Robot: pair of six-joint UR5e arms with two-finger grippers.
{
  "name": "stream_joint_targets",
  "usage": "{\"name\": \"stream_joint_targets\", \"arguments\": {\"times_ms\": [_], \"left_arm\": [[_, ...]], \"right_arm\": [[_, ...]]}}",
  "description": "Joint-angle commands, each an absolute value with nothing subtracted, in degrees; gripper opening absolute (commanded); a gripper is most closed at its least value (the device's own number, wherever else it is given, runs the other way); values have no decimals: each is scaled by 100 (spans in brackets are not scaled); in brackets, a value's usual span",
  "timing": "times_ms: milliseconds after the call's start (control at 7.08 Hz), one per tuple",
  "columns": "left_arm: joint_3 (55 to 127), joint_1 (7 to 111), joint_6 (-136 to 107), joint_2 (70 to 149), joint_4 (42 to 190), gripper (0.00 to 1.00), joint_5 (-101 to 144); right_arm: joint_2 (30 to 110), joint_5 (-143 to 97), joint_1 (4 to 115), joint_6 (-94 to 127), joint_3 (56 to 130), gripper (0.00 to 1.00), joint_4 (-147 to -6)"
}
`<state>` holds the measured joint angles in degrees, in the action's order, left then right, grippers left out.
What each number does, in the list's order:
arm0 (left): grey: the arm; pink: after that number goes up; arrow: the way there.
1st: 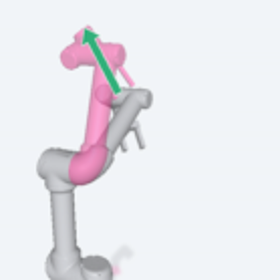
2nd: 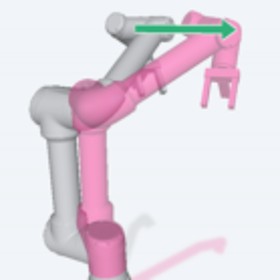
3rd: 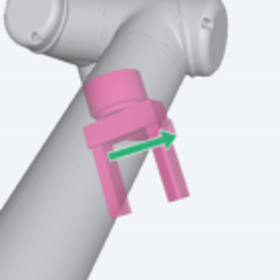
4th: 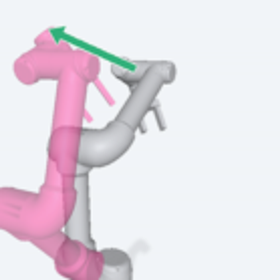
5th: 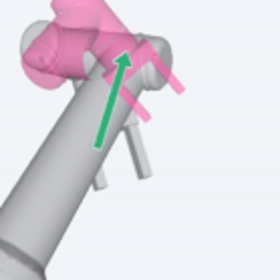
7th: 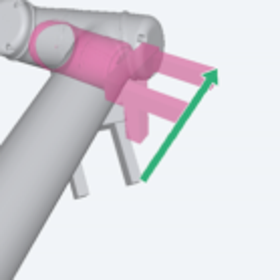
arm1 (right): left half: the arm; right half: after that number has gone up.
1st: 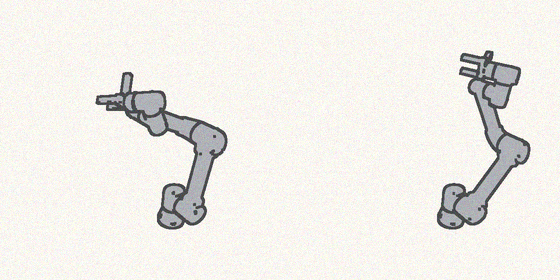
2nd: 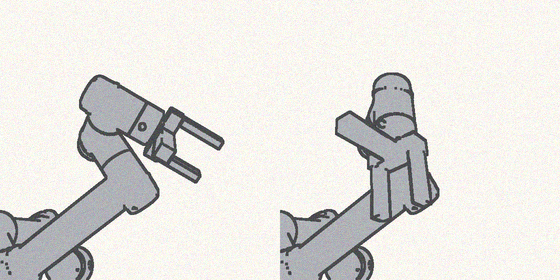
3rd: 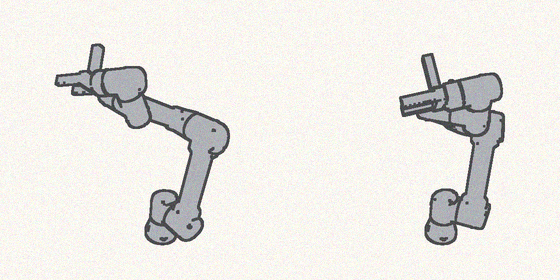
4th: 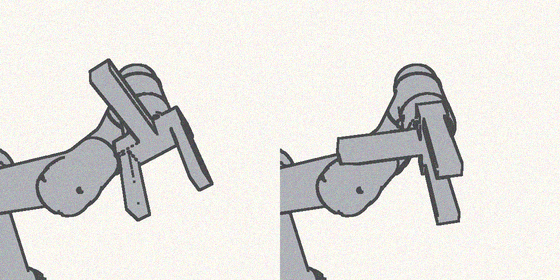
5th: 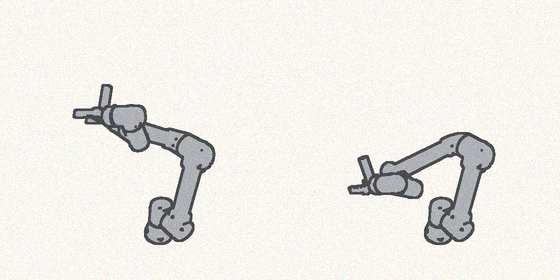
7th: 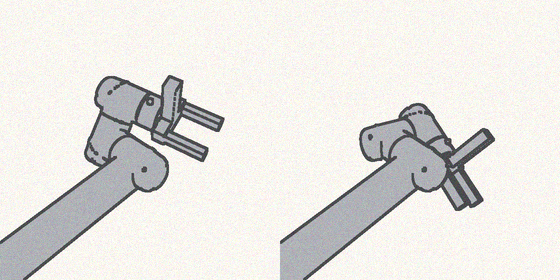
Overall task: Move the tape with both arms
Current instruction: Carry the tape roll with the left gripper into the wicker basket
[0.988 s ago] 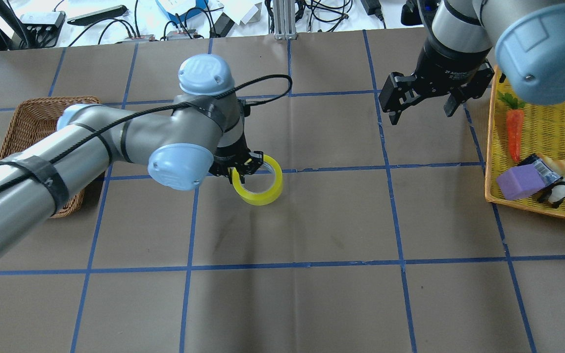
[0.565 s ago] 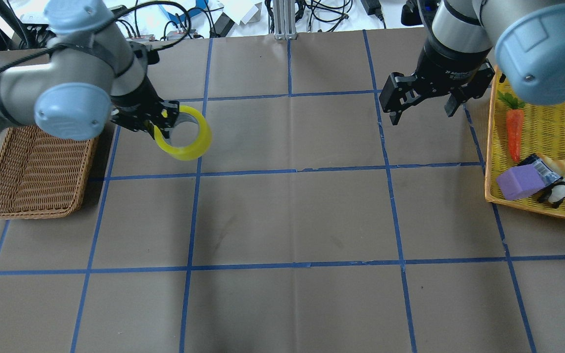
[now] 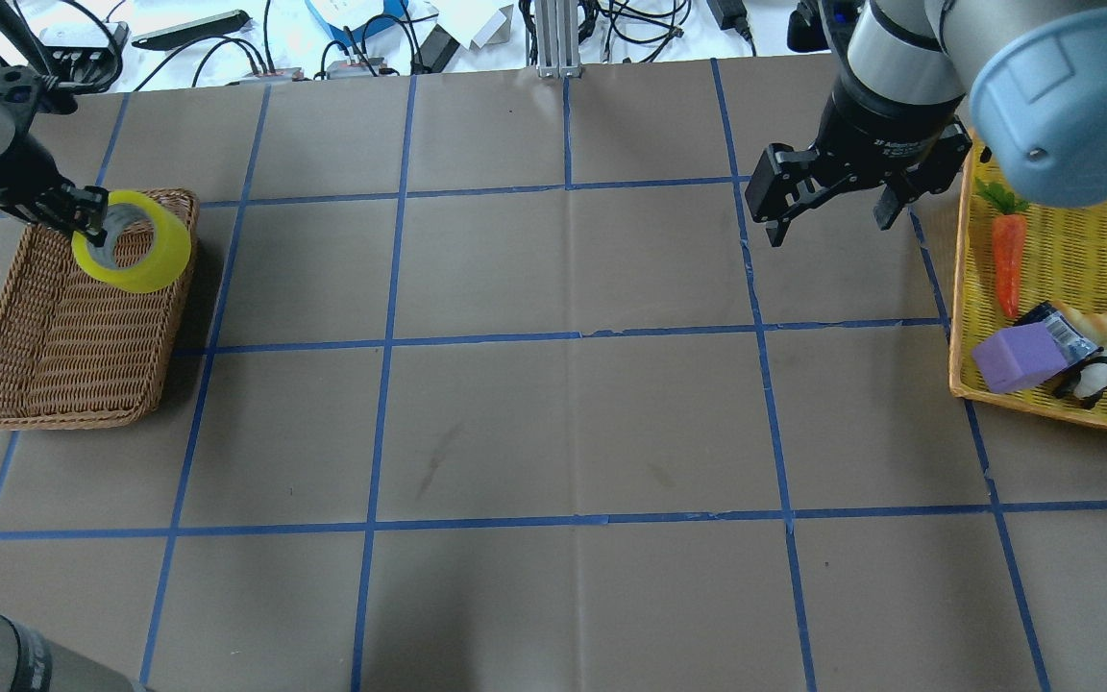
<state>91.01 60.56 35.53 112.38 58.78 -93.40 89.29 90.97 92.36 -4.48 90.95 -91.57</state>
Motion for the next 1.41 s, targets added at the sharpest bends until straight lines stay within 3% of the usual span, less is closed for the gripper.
{"name": "stream_joint_targets", "arguments": {"times_ms": [0, 141, 282, 565, 988, 1271], "left_arm": [[9114, 5389, 4306, 11846, 5221, 16, -9334], [9132, 5388, 4281, 11900, 5282, 72, -9325], [9158, 5405, 4263, 11900, 5343, 100, -9316], [9062, 5789, 4263, 11438, 6095, 100, -9282], [9026, 7631, 1889, 9901, 8107, 100, -9255], [9026, 8837, 640, 9371, 8734, 100, -9229]], "right_arm": [[8930, 9079, 9246, -448, 9097, 100, -9158], [8930, 9088, 9237, -448, 9088, 100, -9158], [8930, 9070, 9246, -448, 9088, 100, -9158], [8930, 9062, 9255, -448, 9097, 100, -9158], [8930, 9105, 9211, -466, 9079, 100, -9158], [8921, 9489, 9124, -544, 9088, 100, -9158]]}}
